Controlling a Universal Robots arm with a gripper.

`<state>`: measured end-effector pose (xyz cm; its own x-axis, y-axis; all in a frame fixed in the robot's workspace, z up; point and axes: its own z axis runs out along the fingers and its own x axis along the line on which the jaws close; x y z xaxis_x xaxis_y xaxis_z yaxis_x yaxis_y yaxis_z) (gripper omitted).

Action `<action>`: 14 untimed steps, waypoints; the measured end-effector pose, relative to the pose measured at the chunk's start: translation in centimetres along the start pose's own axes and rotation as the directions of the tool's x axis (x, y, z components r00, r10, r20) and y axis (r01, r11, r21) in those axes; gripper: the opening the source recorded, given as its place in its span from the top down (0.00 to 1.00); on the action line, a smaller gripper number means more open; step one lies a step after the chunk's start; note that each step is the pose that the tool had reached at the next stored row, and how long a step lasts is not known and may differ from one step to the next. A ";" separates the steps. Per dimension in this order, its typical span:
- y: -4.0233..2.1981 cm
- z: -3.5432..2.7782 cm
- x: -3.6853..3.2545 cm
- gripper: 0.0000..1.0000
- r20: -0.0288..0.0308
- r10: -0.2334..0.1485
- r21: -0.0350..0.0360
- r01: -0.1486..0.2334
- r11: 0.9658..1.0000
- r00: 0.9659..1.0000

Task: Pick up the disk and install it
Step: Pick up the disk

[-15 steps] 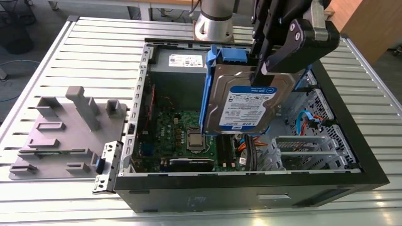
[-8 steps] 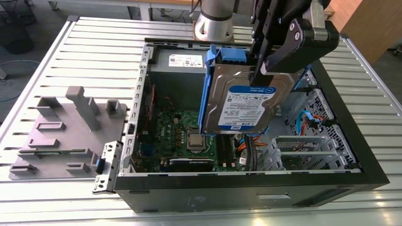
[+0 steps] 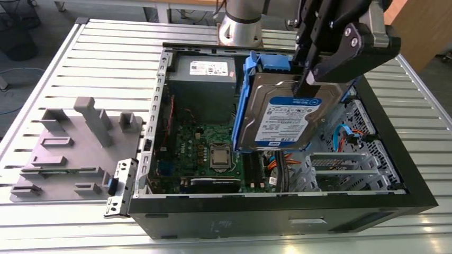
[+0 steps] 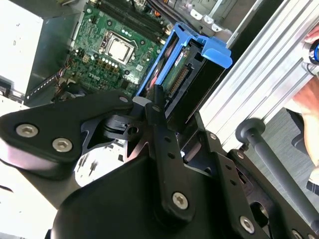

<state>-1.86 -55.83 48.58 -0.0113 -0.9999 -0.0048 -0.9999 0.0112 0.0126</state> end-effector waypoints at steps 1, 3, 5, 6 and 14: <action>-0.27 0.00 0.00 0.65 0.000 0.000 0.000 0.000 1.000 1.000; -0.78 0.00 -0.01 0.65 0.000 0.000 0.000 0.000 1.000 1.000; -1.30 0.00 -0.01 0.65 0.000 0.000 0.000 0.000 1.000 1.000; -1.57 0.00 -0.02 0.65 0.000 0.000 0.000 0.000 1.000 1.000; -3.53 0.01 -0.04 0.65 0.000 0.000 0.000 0.000 1.000 1.000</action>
<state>1.67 -55.82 48.52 -0.0112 -0.9999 -0.0049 -0.9999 0.0112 0.0125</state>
